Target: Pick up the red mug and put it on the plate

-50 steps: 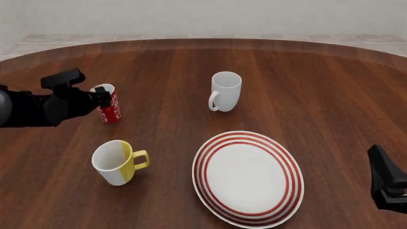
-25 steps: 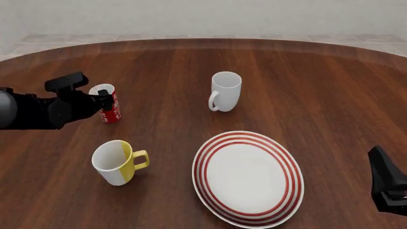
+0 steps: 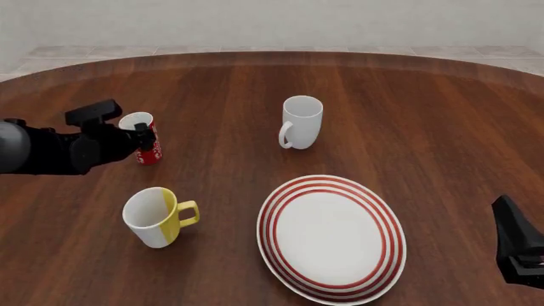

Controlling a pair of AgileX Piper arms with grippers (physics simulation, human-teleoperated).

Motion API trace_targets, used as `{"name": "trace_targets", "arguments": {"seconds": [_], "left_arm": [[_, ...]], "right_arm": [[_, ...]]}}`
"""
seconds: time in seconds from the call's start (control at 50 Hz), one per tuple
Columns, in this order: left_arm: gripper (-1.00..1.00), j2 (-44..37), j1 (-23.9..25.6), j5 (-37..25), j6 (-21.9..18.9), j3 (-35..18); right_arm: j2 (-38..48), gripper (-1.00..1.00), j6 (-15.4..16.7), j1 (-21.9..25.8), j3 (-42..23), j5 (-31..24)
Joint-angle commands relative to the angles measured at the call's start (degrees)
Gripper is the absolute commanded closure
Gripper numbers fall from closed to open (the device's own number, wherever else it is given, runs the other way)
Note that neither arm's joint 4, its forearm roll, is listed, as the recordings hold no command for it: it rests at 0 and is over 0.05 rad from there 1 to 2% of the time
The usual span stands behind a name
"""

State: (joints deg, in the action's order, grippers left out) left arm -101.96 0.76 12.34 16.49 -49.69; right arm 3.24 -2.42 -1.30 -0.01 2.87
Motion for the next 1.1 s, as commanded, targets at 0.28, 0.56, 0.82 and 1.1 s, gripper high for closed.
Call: {"name": "trace_targets", "arguments": {"seconds": [0.28, 0.56, 0.82, 1.1], "left_arm": [[-1.0, -1.7, 1.1, 0.6, 0.4, -0.1], [-1.0, -2.3, 1.2, 1.3, -0.2, 0.1], [1.0, 0.2, 0.5, 2.3, -1.9, 2.6], [1.0, 3.0, 1.4, 4.1, -2.1, 4.0]], "right_arm": [[1.3, -1.0, -0.3, -0.1, 0.0, 1.0], [-1.4, -1.0, -0.3, -0.5, 0.0, -1.3], [-1.4, -1.0, -0.2, -0.3, 0.0, -1.3], [-1.7, -1.0, 0.0, -0.2, 0.0, -1.7]]}}
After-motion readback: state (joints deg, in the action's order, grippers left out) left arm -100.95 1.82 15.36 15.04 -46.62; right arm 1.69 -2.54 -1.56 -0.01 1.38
